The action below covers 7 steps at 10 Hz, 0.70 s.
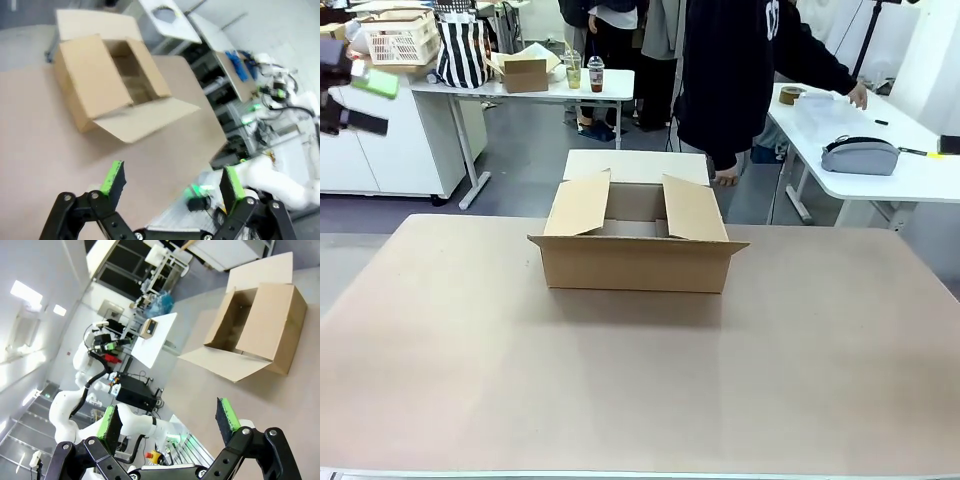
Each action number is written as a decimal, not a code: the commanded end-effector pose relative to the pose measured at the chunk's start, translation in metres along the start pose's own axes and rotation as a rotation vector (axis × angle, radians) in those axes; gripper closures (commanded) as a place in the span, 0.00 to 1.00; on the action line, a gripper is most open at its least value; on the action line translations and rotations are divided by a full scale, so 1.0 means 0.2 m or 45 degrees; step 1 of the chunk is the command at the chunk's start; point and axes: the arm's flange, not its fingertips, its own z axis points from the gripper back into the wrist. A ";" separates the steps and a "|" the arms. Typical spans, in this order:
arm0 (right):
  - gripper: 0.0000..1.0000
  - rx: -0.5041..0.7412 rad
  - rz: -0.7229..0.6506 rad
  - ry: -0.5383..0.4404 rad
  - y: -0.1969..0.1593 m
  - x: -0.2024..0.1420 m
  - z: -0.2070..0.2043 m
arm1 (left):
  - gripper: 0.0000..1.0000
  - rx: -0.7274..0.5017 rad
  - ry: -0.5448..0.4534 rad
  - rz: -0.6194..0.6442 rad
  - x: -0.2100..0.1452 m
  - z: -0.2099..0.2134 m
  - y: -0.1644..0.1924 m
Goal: Pack the gift set into the box.
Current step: Place both hands on the side flaps of the Package Box and spread them outward.
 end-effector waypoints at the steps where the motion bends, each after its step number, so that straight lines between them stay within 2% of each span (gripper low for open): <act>1: 0.00 0.023 0.040 -0.012 0.00 0.03 -0.01 | 0.00 0.389 0.075 0.035 0.27 -0.18 -0.17; 2: 0.00 0.023 0.040 -0.012 0.00 0.03 -0.01 | 0.00 0.522 0.183 0.048 0.44 -0.34 -0.25; 4: 0.00 0.023 0.040 -0.012 0.00 0.03 -0.01 | 0.00 0.729 0.394 0.142 0.69 -0.63 -0.28; 6: 0.00 0.023 0.040 -0.012 0.00 0.03 -0.01 | 0.00 0.891 0.460 0.177 0.84 -0.96 -0.33; 7: 0.00 0.023 0.040 -0.012 0.00 0.03 -0.01 | 0.00 0.912 0.519 0.209 0.86 -1.15 -0.32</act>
